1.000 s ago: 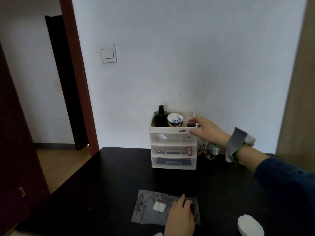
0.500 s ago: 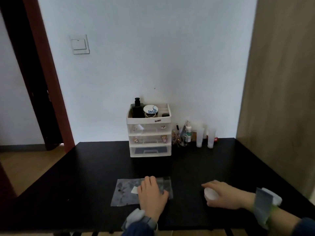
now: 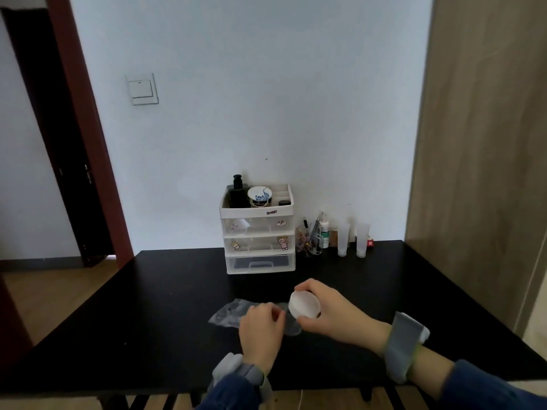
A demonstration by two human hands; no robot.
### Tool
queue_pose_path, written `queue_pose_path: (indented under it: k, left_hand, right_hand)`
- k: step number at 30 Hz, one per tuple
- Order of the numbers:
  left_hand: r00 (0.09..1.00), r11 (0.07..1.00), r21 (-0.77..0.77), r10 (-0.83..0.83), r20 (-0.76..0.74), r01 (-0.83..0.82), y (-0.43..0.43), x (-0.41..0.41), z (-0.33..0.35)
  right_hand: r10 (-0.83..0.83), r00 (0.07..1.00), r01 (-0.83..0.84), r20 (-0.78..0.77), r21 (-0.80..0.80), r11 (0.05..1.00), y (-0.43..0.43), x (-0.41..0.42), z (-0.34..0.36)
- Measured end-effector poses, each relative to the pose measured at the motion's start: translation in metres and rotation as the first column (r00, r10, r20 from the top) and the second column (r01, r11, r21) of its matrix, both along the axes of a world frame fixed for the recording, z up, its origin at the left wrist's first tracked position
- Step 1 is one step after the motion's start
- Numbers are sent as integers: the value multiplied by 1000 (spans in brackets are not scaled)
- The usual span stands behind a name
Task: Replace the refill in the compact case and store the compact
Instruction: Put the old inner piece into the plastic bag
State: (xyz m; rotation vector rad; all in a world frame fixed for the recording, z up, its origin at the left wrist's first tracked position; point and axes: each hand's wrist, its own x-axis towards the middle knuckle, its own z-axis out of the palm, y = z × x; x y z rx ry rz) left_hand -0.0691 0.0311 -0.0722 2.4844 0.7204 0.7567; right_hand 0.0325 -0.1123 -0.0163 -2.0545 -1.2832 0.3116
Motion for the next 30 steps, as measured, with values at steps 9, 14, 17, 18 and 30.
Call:
queue_pose_path:
  k: [9,14,17,18,30]
  left_hand:
    - [979,962,-271,34,199,21,4,-4,21]
    - [976,952,-285,-53,213,114,-1,-4,18]
    - [965,939,-312,-63,255,143,-5,-2,19]
    - [960,933,-329,-53,275,146,-5,-1,22]
    - [913,718,-651,56,405,245,-8,1,45]
  right_hand:
    - [-45,996,43,81,34,999,9,-12,-9]
    - [-115,982,107,147,63,992,9,-15,-4]
    - [-142,961,144,238,7,990,9,-16,-3]
    - [-144,956,150,254,-6,989,8,-17,-3]
    - [11,738,-122,674,117,986,-16,-4,6]
